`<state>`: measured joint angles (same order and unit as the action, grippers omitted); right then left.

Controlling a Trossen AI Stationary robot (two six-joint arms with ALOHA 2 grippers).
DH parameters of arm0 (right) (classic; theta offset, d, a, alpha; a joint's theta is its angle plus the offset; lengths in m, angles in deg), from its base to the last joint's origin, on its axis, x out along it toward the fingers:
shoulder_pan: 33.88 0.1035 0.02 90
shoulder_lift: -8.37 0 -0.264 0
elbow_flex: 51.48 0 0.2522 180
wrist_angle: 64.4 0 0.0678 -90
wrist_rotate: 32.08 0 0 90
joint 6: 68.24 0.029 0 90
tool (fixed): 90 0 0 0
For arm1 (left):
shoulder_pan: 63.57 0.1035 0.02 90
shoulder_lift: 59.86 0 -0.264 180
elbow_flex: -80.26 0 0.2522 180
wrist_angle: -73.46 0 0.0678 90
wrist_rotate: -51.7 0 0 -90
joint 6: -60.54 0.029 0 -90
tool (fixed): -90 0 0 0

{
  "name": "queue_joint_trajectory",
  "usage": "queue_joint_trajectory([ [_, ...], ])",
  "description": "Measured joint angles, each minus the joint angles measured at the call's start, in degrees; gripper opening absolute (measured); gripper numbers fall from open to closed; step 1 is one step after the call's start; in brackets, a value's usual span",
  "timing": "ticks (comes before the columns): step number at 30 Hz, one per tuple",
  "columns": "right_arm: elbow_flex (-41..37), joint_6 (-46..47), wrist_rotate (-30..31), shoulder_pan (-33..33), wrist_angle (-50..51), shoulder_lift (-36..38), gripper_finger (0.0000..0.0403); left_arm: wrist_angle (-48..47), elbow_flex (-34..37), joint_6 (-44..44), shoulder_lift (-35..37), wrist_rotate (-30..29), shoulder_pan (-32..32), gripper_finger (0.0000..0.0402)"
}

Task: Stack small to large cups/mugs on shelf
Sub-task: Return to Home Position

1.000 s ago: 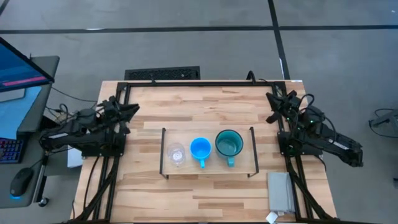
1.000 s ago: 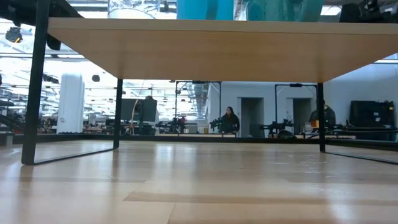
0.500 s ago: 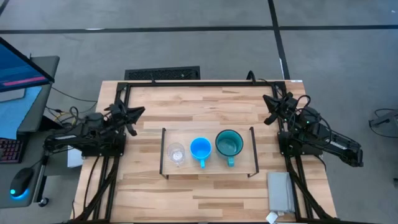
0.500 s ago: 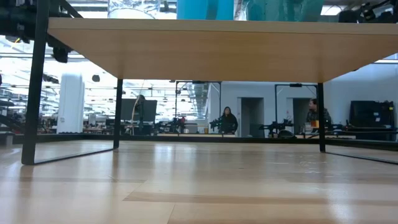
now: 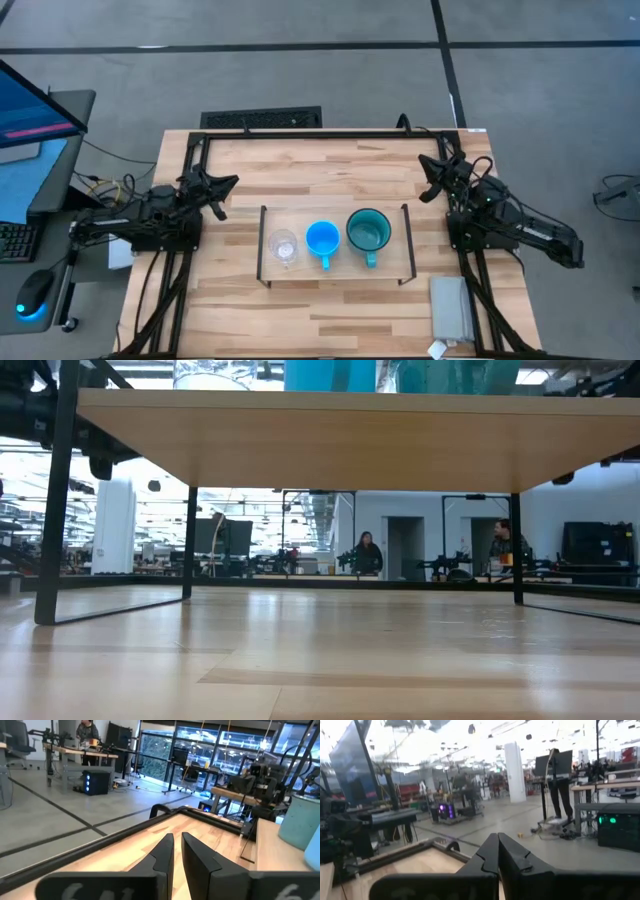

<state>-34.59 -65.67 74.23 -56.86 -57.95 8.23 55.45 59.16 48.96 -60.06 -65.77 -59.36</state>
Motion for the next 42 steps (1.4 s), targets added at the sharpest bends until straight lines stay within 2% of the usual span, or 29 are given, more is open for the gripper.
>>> queue_joint_trajectory([
  [2, -2.43, 0.0, 0.0, -0.02, -4.03, 0.0, 0.0024, 0.58, 0.35, -0.06, 0.0, 0.0, 0.0, 0.0025],
  [11, -2.75, 0.68, 0.02, -0.04, -2.74, 0.0, 0.0024, 6.89, 5.83, -2.68, -0.04, 0.09, 0.02, 0.0025],
  [20, -2.75, 3.93, 0.0, -0.04, 3.84, 0.0, 0.0024, 6.65, 5.91, -1.7, -0.15, 4.11, -0.01, 0.0025],
  [37, -2.77, 3.43, 0.54, -0.04, 4.16, -0.22, 0.0024, 6.35, 5.91, -1.32, -0.15, 4.13, 0.0, 0.0025],
  [42, -2.77, 0.63, 0.64, -0.04, 4.16, -0.22, 0.0024, 6.34, 5.91, 2.74, -0.15, 4.15, 0.02, 0.0025],
])
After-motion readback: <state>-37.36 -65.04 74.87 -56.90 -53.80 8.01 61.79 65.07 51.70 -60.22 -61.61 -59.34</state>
